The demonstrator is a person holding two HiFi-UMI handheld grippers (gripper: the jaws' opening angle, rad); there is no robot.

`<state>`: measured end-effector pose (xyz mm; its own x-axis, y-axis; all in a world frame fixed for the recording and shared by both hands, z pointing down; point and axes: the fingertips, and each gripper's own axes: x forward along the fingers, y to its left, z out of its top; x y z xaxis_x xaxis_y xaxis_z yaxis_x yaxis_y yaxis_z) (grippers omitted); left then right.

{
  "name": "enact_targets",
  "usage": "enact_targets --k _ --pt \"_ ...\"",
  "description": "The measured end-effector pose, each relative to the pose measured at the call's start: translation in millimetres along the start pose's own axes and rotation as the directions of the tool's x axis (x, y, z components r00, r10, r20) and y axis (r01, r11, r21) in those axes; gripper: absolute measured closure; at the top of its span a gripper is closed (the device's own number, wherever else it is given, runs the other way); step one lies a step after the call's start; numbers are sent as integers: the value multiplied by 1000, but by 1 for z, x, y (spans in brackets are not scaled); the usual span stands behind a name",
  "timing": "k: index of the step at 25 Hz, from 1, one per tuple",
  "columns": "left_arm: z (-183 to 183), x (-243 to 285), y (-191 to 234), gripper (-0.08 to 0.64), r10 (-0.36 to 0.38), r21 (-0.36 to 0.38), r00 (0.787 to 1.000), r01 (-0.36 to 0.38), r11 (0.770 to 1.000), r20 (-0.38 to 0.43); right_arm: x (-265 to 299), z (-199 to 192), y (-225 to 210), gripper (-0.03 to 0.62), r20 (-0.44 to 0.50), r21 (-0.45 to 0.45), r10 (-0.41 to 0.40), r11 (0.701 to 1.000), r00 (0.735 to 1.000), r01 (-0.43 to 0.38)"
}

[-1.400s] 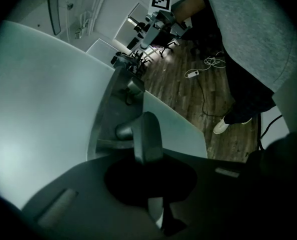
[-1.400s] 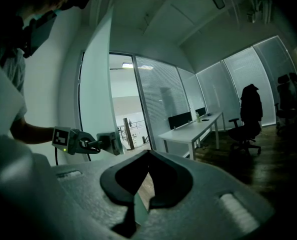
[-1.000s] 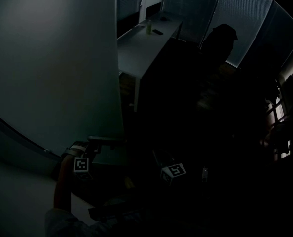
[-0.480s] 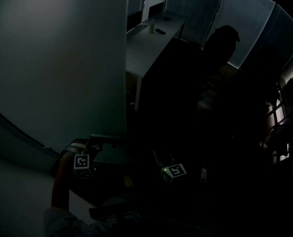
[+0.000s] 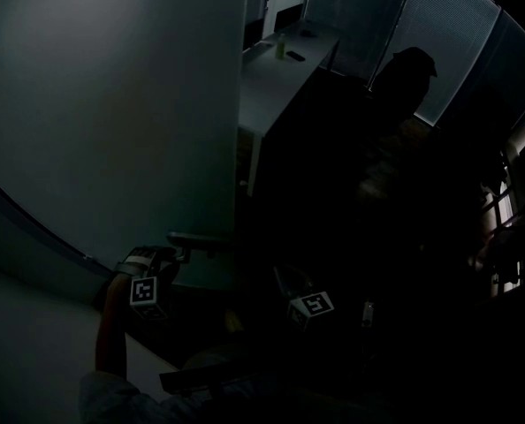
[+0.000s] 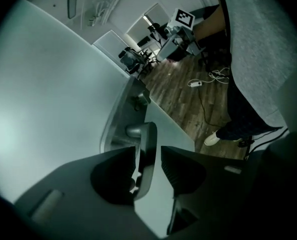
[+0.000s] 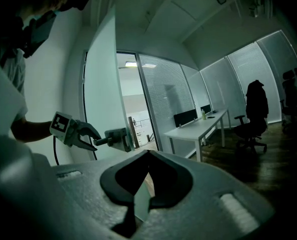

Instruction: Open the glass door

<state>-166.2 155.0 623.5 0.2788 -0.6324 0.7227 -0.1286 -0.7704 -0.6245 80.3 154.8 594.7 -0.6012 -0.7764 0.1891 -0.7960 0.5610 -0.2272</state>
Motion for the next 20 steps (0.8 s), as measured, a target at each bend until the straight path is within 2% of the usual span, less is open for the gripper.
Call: enact_targets --k 5,9,14,20 --pt "6 -16 7 383 51 -113 997 -44 993 54 -4 -1 6 594 1 -7 16 1000 1000 -16" --pt "15 -28 12 382 107 -249 986 -74 966 124 -9 0 10 594 6 -15 19 1000 1000 -19" --pt "33 -37 7 382 169 -429 957 -54 902 236 -16 -2 15 594 1 -19 18 1000 1000 -18" --pt "56 -48 1 420 284 -585 893 -29 810 350 -19 -2 24 594 9 -18 24 1000 1000 -23"
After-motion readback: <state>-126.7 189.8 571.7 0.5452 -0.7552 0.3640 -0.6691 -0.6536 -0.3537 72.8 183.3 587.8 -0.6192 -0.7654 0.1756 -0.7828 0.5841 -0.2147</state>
